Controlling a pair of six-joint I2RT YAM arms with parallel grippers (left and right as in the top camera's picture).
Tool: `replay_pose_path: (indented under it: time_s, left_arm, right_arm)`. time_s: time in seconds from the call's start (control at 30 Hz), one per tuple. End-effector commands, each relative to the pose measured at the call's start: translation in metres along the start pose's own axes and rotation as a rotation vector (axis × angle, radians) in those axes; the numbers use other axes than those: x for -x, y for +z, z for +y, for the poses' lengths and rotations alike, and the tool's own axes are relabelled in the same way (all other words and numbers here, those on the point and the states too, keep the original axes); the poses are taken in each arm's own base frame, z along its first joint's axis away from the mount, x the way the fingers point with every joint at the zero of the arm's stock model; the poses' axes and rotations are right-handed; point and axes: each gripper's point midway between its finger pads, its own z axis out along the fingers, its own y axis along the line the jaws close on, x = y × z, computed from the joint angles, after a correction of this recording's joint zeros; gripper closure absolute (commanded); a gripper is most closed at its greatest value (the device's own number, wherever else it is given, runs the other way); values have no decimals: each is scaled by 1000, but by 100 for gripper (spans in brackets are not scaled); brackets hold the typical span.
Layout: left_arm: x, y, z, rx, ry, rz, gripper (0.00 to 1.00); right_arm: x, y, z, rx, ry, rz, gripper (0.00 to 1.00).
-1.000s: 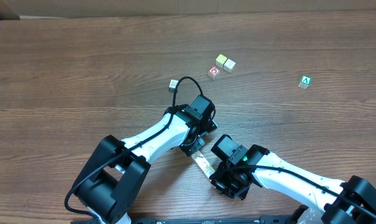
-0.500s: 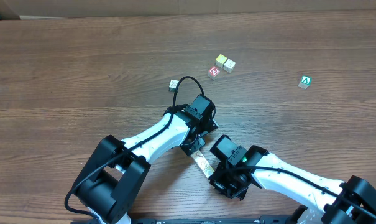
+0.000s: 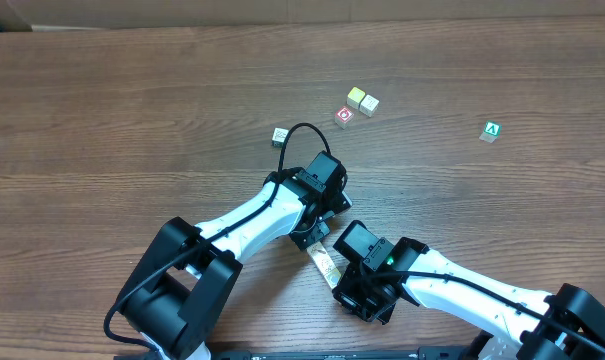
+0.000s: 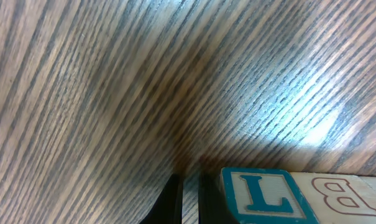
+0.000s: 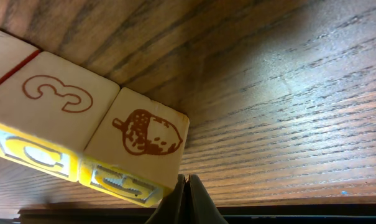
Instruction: Flip 5 blocks
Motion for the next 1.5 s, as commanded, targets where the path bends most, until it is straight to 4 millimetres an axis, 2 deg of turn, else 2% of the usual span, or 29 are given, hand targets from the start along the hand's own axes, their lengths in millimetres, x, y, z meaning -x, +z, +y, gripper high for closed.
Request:
replay_pose_path:
  time_s: [0.0,0.97,1.47]
  left_arm:
    - [-4,6,-4,-15,39,15,96]
    - [-3,6,-4,-15,86,11,96]
    - [-4,6,-4,-16,198,11,96]
  right_arm:
    - [-1,1,2,5,1,-1,96]
    - [-7,3,5,13,-4,2,96]
    - [-7,4,6,14,-4,2,96]
